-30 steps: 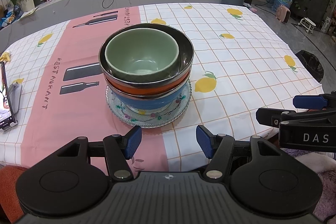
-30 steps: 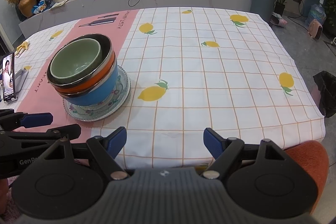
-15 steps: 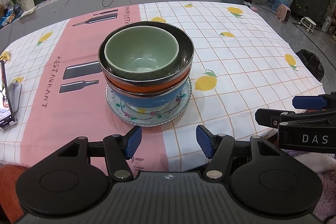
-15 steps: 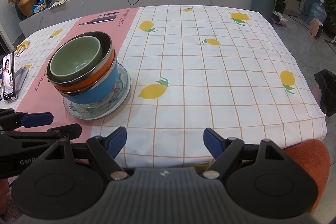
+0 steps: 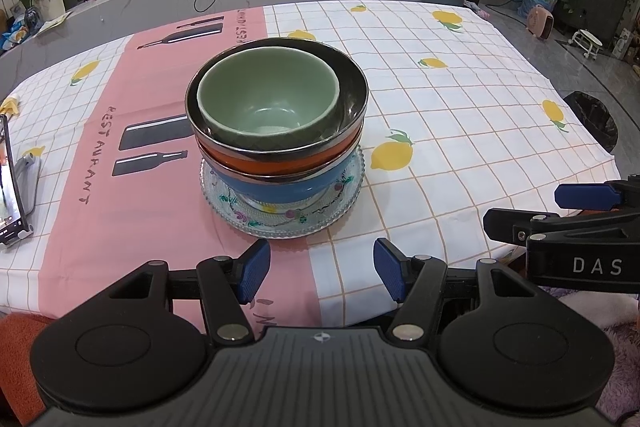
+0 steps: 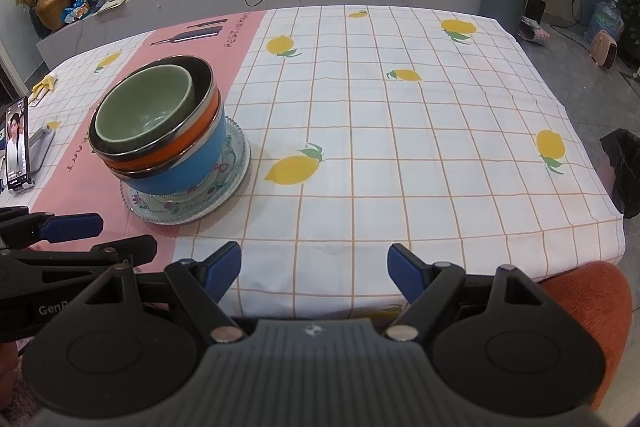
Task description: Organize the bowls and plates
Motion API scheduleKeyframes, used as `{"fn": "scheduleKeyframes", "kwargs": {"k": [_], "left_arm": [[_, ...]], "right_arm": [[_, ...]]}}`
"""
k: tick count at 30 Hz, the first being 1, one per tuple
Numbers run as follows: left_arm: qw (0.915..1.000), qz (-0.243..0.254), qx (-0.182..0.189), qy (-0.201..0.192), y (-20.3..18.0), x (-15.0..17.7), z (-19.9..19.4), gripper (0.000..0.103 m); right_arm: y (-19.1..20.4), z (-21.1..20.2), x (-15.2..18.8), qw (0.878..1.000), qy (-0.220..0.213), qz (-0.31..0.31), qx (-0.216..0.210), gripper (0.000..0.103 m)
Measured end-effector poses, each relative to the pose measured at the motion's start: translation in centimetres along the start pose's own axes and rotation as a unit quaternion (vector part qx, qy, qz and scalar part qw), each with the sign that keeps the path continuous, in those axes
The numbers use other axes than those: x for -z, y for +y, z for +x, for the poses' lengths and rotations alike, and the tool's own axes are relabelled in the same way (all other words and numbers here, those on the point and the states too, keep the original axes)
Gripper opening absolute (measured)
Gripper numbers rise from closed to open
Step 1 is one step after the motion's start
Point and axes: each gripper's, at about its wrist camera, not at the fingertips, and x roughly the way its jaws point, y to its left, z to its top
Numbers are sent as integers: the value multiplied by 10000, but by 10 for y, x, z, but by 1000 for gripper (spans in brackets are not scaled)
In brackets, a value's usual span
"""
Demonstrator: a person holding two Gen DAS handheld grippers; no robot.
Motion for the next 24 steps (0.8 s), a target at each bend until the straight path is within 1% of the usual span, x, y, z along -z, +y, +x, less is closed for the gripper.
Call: {"fn": "scheduleKeyframes", "kwargs": {"k": [24], "left_arm": [[10000, 34, 10, -27, -1, 0, -1, 69]], "right_arm": [[-1, 0, -1, 10000, 44, 25, -22, 79]]}}
